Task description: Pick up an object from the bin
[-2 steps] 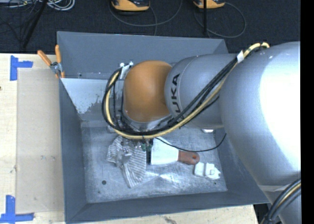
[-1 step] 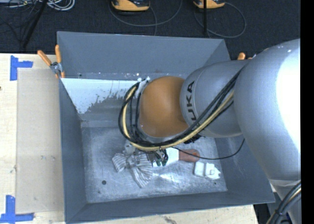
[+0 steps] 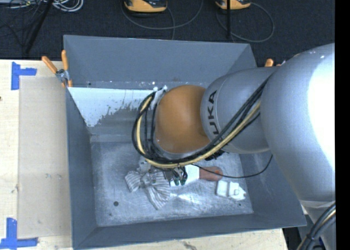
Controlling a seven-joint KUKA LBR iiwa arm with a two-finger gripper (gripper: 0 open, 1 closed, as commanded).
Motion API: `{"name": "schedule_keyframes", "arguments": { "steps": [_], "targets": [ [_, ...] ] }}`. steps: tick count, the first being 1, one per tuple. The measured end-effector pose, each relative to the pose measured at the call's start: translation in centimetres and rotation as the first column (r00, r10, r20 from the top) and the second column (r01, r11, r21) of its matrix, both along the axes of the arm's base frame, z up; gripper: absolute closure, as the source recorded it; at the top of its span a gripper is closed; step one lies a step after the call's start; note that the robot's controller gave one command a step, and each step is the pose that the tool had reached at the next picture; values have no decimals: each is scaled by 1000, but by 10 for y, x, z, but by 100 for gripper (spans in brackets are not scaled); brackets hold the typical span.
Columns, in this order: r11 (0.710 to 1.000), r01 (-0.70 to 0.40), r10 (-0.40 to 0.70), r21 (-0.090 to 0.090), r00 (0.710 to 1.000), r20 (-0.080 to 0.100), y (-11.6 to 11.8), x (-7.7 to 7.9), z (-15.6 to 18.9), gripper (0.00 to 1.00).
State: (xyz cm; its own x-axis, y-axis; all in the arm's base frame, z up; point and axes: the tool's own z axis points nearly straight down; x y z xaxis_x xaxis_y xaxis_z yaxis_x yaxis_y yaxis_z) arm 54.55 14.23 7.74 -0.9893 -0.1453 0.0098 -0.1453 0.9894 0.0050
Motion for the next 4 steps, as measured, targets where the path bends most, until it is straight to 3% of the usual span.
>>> {"name": "schedule_keyframes", "arguments": {
  "steps": [1, 2, 3, 4],
  "targets": [
    [1000, -28, 28, -3, 999, 15, 2, -10, 2, 100],
    [999, -35, 35, -4, 999, 10, 1, -12, 7, 100],
    [996, -85, 85, -3, 996, 15, 11, -21, 36, 100],
    [989, -146, 146, -3, 989, 10, 33, -37, 112, 100]
  ]
}}
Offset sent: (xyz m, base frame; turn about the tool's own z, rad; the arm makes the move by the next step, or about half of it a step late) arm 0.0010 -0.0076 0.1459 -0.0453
